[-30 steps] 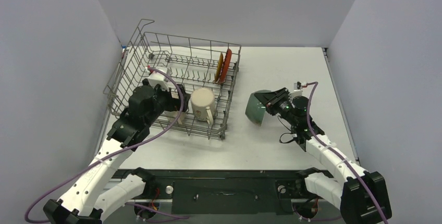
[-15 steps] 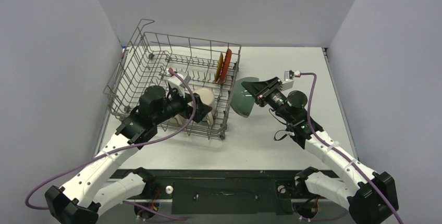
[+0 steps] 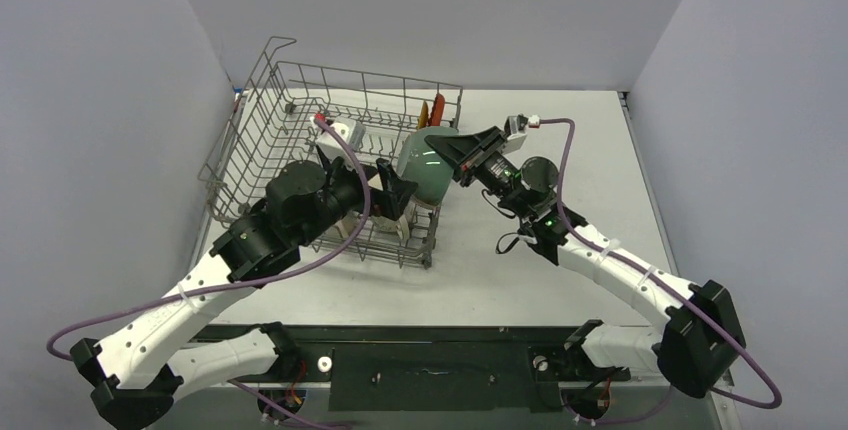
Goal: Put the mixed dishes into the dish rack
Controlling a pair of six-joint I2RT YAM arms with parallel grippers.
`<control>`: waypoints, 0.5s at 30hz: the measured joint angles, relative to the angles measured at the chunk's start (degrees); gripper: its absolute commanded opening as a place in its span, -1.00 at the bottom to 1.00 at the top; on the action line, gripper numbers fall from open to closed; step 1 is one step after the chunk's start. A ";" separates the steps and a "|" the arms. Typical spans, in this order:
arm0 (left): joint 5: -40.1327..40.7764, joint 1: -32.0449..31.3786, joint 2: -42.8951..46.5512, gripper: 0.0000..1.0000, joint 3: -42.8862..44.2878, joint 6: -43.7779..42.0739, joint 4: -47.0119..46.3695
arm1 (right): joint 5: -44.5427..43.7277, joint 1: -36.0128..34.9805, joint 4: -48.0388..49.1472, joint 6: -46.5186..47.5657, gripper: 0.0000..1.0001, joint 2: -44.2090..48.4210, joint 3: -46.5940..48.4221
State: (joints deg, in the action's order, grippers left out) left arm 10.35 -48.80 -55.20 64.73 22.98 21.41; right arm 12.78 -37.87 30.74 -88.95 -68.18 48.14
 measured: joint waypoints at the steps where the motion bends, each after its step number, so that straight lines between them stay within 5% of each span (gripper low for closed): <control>1: 0.28 0.00 0.04 0.93 0.74 0.35 0.26 | -0.31 -0.42 0.35 -0.66 -1.00 -0.87 0.31; 15: 6.03 -2.08 -3.80 0.93 4.68 -1.42 4.74 | -5.11 -5.88 3.72 -8.37 -1.00 -9.79 4.39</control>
State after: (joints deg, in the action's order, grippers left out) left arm 16.38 -50.87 -59.00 69.41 21.56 26.15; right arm 7.66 -43.75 34.46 -97.32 -77.97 52.53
